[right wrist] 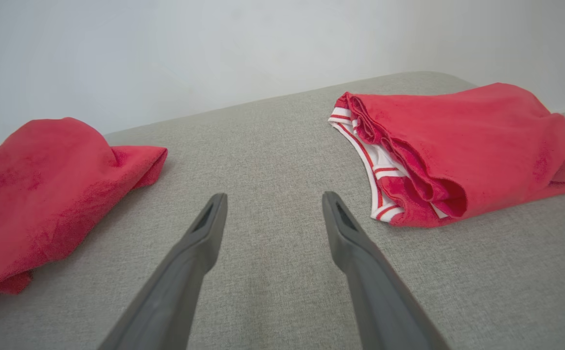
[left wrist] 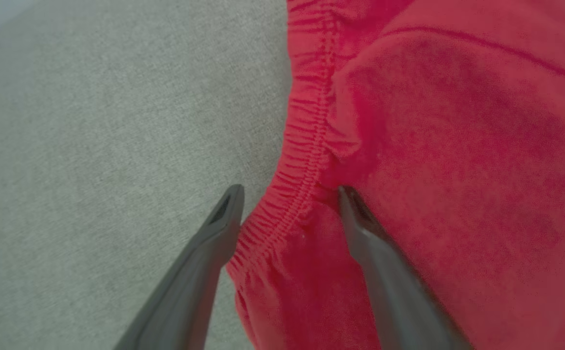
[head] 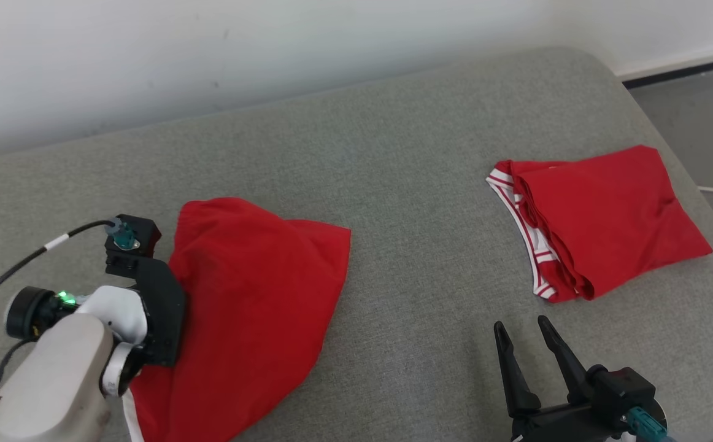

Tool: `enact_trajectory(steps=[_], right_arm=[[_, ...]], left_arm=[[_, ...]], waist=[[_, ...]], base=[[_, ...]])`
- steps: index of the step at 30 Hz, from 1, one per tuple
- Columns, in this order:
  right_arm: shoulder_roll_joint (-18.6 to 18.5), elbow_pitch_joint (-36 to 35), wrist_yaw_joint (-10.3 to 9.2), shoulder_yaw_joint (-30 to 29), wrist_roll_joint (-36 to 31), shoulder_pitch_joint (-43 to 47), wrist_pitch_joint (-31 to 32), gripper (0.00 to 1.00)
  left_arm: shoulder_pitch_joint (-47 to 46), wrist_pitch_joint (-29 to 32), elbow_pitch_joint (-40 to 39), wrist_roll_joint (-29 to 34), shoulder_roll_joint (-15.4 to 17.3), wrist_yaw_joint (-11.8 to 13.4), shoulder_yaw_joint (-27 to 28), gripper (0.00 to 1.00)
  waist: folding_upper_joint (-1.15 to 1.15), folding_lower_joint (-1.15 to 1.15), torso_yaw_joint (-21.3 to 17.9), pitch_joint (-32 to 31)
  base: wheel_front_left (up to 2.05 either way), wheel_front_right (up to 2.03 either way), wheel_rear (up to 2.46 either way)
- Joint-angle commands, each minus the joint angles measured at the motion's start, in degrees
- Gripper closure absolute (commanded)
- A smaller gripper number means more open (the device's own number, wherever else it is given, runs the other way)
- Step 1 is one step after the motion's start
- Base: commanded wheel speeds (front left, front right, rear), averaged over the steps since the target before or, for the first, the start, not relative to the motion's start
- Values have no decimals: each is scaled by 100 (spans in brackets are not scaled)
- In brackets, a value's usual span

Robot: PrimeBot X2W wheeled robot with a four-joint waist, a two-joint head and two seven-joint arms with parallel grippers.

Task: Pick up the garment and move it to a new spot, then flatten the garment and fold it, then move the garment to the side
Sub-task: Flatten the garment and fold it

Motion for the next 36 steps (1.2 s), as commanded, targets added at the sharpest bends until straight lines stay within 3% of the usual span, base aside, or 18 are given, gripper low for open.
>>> enact_trajectory(steps=[1,7,8,9,10,13,17,25,32,36], right_arm=[[2,12,-14,-6,28,-35,-48,0],[2,54,-14,25,23,-111,-89,0],[2,65,-14,33,24,-133,-94,0],[2,74,-14,43,21,-152,-92,0],[1,84,-14,44,21,-162,-89,0],[1,100,-14,29,0,-198,-102,0],[-3,125,-14,-27,-66,-166,-78,0],[-1,139,-14,43,-81,-141,-49,0],[-1,192,-14,76,-27,-108,-52,0],[0,201,-14,76,-7,-110,-72,0]], left_arm=[[-90,136,71,15,91,-43,-42,0],[-82,379,273,10,85,-122,-178,0],[-44,476,330,-1,65,-134,-232,54],[-16,529,356,-28,42,-164,-272,89],[4,514,359,-50,8,-139,-271,100],[-144,-21,215,105,-54,103,-141,100],[-293,-730,1,99,-409,309,6,100],[-762,-1853,-574,152,-1130,146,-76,100],[-1282,-2673,-950,230,-1810,-149,-339,100],[-1489,-3223,-1205,68,-2002,-157,-186,100]], waist=[[-1,-1,-153,201],[-1,-1,-84,261],[-1,-1,-69,261],[-1,-1,-54,260],[-1,-1,-33,256],[-1,-1,46,247],[-1,-1,175,177],[-1,-1,373,12],[-1,-1,405,-125],[-1,-1,407,-184]], base=[[0,0,0],[0,0,0],[0,0,0],[0,0,0],[0,0,0],[0,0,0],[0,0,0],[0,0,0],[0,0,0],[0,0,0]])
